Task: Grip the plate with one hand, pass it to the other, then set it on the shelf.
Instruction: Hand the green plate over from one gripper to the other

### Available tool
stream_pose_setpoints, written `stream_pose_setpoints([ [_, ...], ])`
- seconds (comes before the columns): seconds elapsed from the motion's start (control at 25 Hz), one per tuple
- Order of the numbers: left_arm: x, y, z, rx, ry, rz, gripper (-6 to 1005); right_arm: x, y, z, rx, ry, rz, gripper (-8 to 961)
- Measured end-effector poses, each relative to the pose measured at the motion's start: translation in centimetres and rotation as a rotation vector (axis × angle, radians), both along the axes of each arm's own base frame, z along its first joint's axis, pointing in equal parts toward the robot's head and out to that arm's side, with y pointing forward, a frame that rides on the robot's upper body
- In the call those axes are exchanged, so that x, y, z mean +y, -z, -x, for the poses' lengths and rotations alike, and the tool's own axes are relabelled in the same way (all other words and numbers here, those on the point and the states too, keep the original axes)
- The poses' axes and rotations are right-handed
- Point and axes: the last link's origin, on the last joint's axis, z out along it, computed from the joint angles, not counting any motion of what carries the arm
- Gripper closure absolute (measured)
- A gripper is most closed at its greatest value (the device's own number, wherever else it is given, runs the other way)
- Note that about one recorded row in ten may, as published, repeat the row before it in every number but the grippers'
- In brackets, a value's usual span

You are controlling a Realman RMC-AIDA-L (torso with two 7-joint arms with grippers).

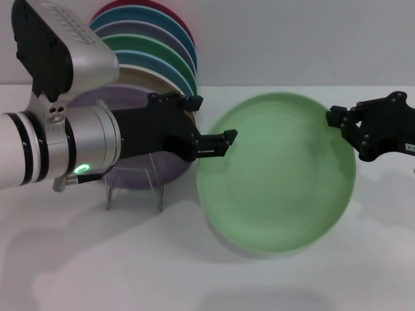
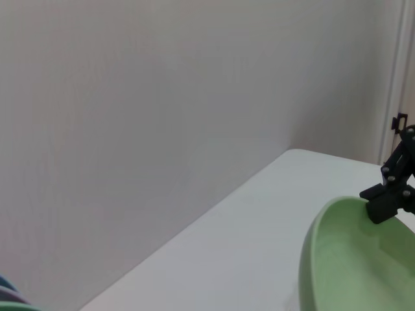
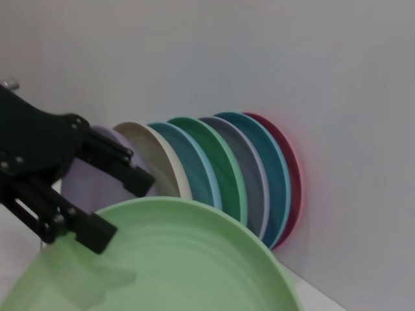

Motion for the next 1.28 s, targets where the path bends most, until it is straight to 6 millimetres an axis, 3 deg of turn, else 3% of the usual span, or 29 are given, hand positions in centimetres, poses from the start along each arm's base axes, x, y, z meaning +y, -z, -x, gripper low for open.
stream_pose_setpoints([
  [0.48,0.0,0.2,-0.1,0.025,0.02,0.016,298,0.0,0.1,0.3,0.001,-0.011,0.003,940],
  [0.6,0.1,0.5,-0.2,0.038,0.031,0.014,526,0.0,0.1,0.4,0.003,-0.017,0.003,940],
  [1.04,0.1,0.4,-0.5,0.031,0.045,-0.018,764,-0.2,0.1,0.7,0.074,-0.028,0.013,923],
  [1.2,-0.1,0.4,-0.7,0.024,0.052,-0.018,912,-0.9,0.0,0.5,0.12,-0.038,0.031,901],
  [1.28,-0.2,0.2,-0.8,0.022,0.057,-0.023,913,-1.2,-0.1,0.1,0.149,-0.024,0.019,890],
])
